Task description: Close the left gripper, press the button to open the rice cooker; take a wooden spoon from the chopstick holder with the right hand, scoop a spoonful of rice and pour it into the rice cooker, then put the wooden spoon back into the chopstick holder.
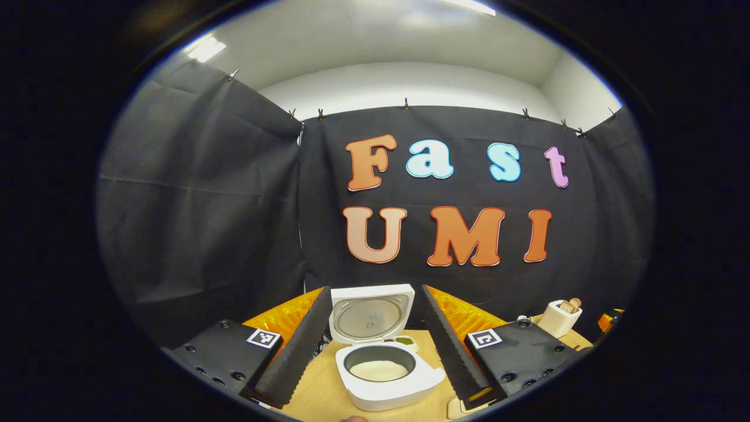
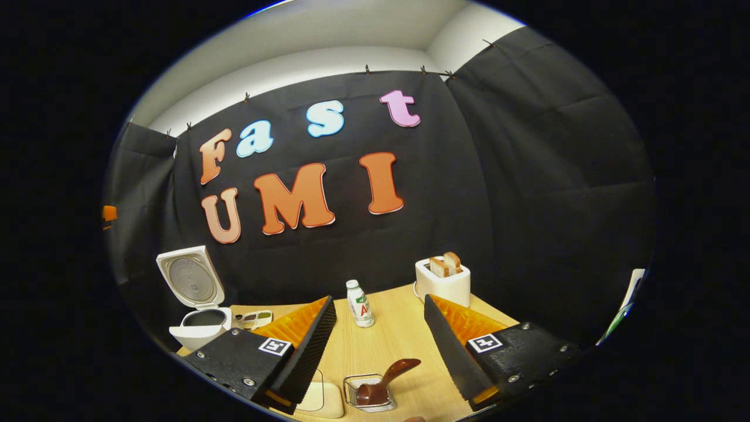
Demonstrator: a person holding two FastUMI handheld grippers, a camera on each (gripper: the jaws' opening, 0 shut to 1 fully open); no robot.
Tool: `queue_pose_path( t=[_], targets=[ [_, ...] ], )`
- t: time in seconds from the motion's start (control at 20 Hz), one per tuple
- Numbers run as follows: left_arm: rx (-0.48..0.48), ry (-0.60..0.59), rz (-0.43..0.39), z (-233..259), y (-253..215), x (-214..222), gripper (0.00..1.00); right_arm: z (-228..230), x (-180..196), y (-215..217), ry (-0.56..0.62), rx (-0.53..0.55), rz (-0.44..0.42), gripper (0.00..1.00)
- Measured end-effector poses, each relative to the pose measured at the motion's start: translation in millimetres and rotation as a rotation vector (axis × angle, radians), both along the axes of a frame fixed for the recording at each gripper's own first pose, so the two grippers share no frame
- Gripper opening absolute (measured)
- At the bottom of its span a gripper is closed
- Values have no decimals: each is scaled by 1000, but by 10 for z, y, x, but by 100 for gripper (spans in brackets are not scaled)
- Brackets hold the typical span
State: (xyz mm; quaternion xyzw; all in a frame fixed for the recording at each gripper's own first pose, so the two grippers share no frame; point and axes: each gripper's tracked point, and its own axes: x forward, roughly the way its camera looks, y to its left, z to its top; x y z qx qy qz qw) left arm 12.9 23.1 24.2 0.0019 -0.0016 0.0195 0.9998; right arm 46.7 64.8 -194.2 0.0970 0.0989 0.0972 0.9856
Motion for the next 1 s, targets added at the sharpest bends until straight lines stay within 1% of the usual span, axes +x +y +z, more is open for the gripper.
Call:
queue_pose_path(
  t=[0.25,0.3,0.35,0.45,0.5,0.6,0.7,0.8,0.9,0.95,1.0],
  targets=[
    [-3,-7,14,14,9,-64,99,-597,114,-55,111,17,-16,95],
    [-3,-6,27,-2,28,-77,100,-725,126,-47,133,19,-18,95],
    [-6,-9,42,-2,61,-81,99,-851,126,-36,155,21,-17,95],
    [-4,-7,53,-23,81,-106,100,-1072,121,26,204,43,-10,95],
    [1,-2,59,-51,99,-108,99,-1165,101,62,227,57,-3,95],
    [10,10,70,-94,126,-132,99,-1338,79,133,266,64,7,95],
    [14,20,81,-144,144,-137,100,-1455,53,181,293,58,22,95],
    [17,33,98,-198,195,-142,99,-1532,29,228,327,73,43,95],
    [19,45,109,-252,220,-155,100,-1595,31,237,357,98,47,94],
    [22,51,113,-273,234,-167,99,-1615,36,242,374,116,48,94],
    [30,56,117,-292,269,-172,100,-1640,41,245,387,128,43,88]
  ],
)
